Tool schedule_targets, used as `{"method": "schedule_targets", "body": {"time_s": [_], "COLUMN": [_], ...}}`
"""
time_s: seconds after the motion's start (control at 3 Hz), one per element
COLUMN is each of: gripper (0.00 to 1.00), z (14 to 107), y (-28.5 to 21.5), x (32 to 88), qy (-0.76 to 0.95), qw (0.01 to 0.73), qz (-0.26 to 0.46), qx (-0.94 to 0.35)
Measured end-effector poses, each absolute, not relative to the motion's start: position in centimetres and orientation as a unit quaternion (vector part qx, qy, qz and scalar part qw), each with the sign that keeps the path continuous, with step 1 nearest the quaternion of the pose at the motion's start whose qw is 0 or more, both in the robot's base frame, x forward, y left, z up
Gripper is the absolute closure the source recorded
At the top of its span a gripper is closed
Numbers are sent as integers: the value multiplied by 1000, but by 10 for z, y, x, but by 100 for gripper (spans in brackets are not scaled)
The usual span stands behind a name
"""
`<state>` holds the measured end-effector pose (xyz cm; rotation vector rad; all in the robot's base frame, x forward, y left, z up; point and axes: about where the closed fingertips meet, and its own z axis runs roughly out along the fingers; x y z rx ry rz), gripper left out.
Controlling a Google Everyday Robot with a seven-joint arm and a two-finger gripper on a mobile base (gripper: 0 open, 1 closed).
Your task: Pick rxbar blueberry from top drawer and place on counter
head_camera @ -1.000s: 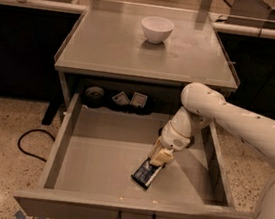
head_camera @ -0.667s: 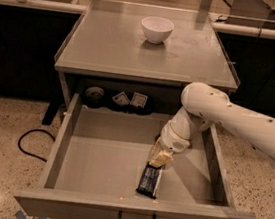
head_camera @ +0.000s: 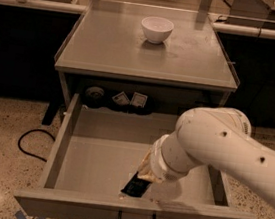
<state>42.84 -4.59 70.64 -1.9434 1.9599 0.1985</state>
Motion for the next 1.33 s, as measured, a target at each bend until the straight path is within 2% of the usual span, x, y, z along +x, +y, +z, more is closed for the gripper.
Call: {"method": "schedule_targets", "body": {"time_s": [0.33,0.67,1.0,1.33], "gripper": [100,100,100,100], "z": [769,874,912,909], "y": [-27,-11,-5,-11], "x": [388,377,372,386], "qy": [675,631,617,620], "qw": [220,258,261,257], "qz": [21,-36,-47,-53], "qx": [-704,-731,-741,-740]}}
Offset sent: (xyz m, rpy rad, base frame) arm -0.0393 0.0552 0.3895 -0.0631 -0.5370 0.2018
